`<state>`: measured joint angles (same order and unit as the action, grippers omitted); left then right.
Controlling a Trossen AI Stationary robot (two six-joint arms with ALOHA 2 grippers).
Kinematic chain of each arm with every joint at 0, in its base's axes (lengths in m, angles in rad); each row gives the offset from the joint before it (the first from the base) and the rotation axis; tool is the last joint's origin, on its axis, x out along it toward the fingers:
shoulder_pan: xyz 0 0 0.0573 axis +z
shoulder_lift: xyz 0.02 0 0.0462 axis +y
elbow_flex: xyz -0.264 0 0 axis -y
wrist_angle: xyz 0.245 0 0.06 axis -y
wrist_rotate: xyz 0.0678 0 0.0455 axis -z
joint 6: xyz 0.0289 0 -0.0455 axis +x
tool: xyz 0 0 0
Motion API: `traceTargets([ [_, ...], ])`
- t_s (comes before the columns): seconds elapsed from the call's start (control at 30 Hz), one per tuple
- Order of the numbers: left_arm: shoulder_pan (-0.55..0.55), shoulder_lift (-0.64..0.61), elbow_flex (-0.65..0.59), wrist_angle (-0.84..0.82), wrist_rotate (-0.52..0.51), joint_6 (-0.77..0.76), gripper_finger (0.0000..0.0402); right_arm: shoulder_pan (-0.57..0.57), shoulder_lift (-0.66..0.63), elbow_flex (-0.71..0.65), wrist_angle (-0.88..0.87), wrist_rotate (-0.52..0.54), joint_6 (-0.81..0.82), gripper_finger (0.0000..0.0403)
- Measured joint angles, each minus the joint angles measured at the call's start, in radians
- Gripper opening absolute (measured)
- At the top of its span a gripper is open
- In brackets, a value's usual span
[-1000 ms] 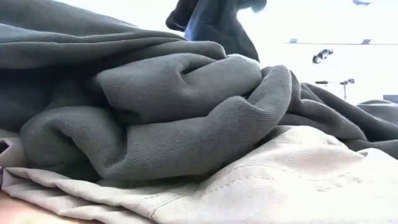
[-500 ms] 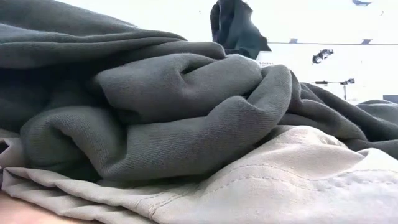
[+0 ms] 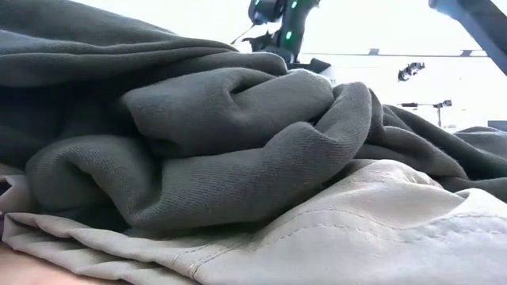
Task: Sort clothes
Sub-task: Put the black shorts into the laundry bin
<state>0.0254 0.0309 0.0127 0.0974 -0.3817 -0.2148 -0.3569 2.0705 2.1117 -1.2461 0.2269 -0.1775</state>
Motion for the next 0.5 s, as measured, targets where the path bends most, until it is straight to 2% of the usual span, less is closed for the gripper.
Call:
traceTargets([
  [0.17,0.0,0.0,0.0,-0.002,0.004,-0.001,0.0003,-0.014,0.092,0.0,-0.003,0.012,-0.023,0.002],
  [0.33,0.0,0.0,0.0,-0.003,0.005,0.0,0.0003,-0.038,0.081,0.005,-0.047,0.068,0.032,0.0071],
  [0.4,0.0,0.0,0.0,-0.004,0.005,0.007,0.0003,-0.05,0.064,0.031,-0.092,0.128,0.052,0.0098],
  [0.5,0.0,0.0,0.0,-0.005,0.005,0.008,0.0003,-0.055,0.025,0.097,-0.165,0.278,0.074,0.013],
])
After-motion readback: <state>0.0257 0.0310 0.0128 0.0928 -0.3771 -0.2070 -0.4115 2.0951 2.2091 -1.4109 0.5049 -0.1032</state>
